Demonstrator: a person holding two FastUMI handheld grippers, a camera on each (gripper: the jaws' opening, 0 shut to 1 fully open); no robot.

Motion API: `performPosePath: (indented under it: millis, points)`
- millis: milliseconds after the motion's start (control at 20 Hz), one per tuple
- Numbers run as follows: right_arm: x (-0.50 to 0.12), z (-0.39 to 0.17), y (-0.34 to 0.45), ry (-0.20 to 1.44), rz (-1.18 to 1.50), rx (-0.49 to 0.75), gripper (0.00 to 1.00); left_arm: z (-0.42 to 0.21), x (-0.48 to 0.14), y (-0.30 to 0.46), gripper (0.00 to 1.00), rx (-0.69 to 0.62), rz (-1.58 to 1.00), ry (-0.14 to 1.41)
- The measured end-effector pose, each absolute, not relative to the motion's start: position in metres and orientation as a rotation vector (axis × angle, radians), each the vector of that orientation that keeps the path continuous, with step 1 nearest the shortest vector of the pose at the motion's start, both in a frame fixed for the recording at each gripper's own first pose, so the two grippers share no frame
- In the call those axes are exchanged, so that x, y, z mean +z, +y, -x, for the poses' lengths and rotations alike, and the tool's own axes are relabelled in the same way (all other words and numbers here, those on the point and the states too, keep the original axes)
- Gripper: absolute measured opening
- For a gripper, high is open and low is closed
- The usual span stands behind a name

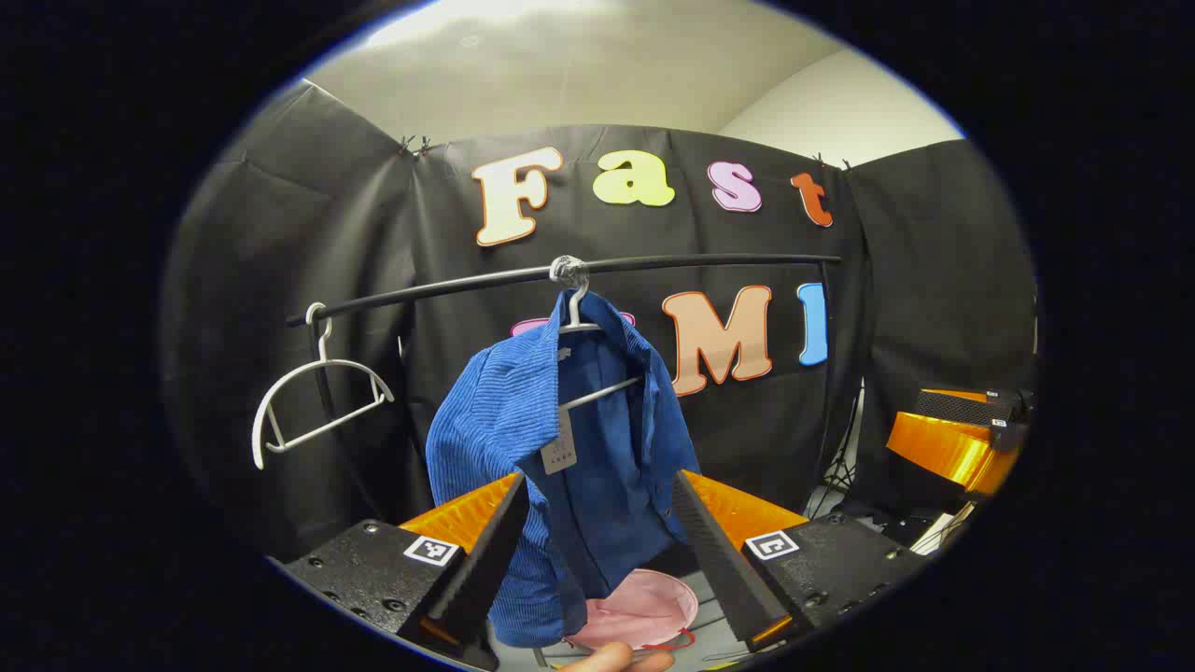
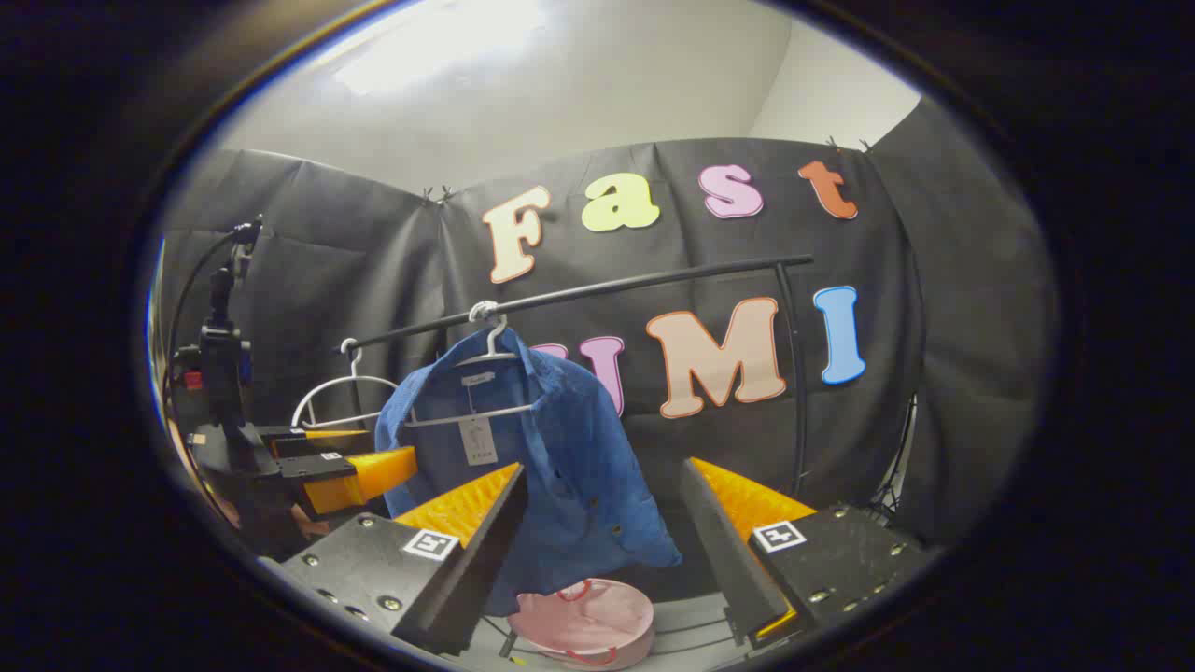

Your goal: Grasp the clothes on the hanger with both hands and then place them into the laundry hamper below.

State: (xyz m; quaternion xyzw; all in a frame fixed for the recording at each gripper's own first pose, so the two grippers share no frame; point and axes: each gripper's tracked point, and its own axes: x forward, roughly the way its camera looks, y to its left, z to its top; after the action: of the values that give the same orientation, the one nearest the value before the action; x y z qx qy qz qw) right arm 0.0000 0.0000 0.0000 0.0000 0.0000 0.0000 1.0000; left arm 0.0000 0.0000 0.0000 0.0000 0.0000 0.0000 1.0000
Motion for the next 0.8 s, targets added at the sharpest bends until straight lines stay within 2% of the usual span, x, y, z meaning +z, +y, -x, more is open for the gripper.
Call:
performPosePath:
  millis: [200,350,400,450,500,550,600,800]
  points:
    - [0.008,-0.010,-0.005,-0.025,-0.017,-0.014,1.00,-0.004,0.001,-0.001,0.99,0.013,-0.007,-0.004]
    - [0.002,-0.025,-0.024,-0.012,-0.038,-0.099,0.98,-0.007,0.001,0.001,0.95,0.026,-0.011,-0.008]
    - [-0.002,-0.030,-0.016,-0.003,-0.057,-0.086,0.99,-0.009,0.000,0.003,0.99,0.036,-0.009,-0.003]
    - [-0.004,-0.036,-0.007,0.005,-0.079,-0.062,0.98,-0.010,-0.002,0.007,0.95,0.046,-0.004,0.002]
    - [-0.008,-0.041,0.000,0.019,-0.100,-0.047,1.00,-0.012,-0.004,0.010,0.99,0.057,0.003,0.006]
    - [-0.012,-0.046,0.003,0.036,-0.119,-0.036,0.98,-0.012,-0.008,0.013,0.95,0.068,0.007,0.011]
    - [-0.017,-0.051,0.005,0.052,-0.137,-0.033,0.98,-0.013,-0.012,0.014,0.99,0.073,0.003,0.019]
    - [-0.040,-0.068,0.029,0.135,-0.165,0.015,0.98,-0.016,-0.039,0.031,0.95,0.134,-0.013,0.053]
